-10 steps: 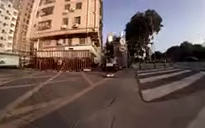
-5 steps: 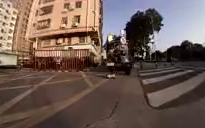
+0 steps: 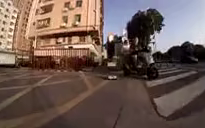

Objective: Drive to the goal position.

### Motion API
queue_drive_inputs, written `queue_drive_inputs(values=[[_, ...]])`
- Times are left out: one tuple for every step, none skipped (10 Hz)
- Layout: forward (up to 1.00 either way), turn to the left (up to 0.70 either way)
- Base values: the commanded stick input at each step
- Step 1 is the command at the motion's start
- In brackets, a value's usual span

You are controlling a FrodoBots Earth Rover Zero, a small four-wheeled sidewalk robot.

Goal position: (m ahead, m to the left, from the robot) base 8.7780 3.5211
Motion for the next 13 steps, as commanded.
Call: queue_drive_inputs(values=[[0.45,0.0],[0.45,0.0],[0.45,0.0],[0.45,0.0],[0.45,0.0],[0.45,0.0],[0.45,0.0],[0.45,0.0],[0.45,0.0],[0.45,0.0],[0.45,0.0],[0.45,0.0],[0.45,0.0]])
